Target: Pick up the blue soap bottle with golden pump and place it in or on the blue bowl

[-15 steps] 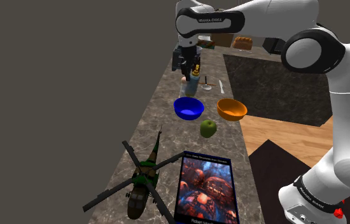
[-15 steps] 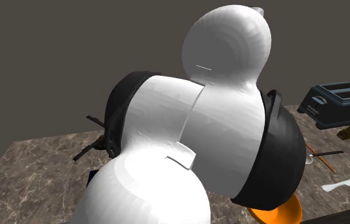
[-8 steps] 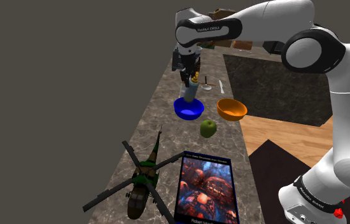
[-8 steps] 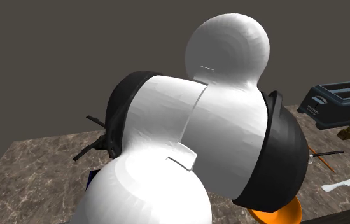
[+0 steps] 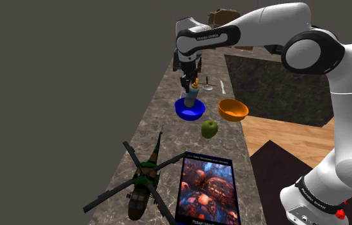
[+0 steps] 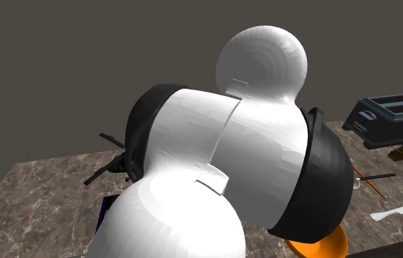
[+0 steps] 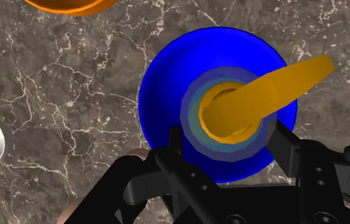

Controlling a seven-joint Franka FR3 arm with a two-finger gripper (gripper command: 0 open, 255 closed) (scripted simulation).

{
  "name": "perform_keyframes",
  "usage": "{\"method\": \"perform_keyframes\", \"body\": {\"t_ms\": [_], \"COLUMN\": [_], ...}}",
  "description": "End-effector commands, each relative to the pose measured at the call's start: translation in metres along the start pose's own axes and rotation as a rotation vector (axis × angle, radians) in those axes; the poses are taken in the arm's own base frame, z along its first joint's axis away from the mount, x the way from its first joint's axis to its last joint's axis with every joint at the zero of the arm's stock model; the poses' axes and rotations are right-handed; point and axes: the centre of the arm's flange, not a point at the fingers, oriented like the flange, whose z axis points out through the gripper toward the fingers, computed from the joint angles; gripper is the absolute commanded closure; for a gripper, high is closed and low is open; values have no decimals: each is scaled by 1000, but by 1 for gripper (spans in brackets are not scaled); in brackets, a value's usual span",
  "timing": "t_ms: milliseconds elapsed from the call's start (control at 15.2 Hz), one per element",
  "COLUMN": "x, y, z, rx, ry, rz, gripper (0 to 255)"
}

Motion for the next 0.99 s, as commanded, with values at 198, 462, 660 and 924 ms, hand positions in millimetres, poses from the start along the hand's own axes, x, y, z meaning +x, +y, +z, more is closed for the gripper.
{"method": "perform_keyframes", "body": {"t_ms": [198, 462, 660, 924], "x": [0, 0, 0, 0], "y": [0, 0, 0, 0], "z": [1, 1, 1, -49], "rx": [0, 0, 0, 0], "ry": [1, 1, 1, 1], "rz": [0, 0, 0, 0], "gripper": [255, 0, 0, 0]}}
